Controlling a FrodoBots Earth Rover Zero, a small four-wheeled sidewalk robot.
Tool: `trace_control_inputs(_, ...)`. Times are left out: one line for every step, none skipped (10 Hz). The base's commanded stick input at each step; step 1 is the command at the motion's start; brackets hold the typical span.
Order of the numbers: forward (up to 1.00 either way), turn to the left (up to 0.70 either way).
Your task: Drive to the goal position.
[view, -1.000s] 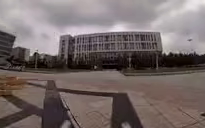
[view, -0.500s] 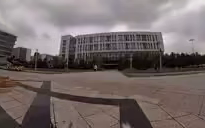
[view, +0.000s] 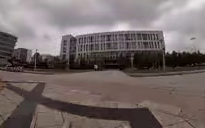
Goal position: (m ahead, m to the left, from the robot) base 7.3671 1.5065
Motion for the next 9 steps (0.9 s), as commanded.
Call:
trace_control_inputs(1.0, 0.0)
trace_control_inputs(1.0, 0.0)
trace_control_inputs(1.0, -0.03)
trace_control_inputs(1.0, -0.08)
trace_control_inputs(1.0, -0.07)
trace_control_inputs(1.0, 0.0)
trace_control_inputs(1.0, 0.0)
trace_control_inputs(1.0, 0.0)
trace_control_inputs(1.0, 0.0)
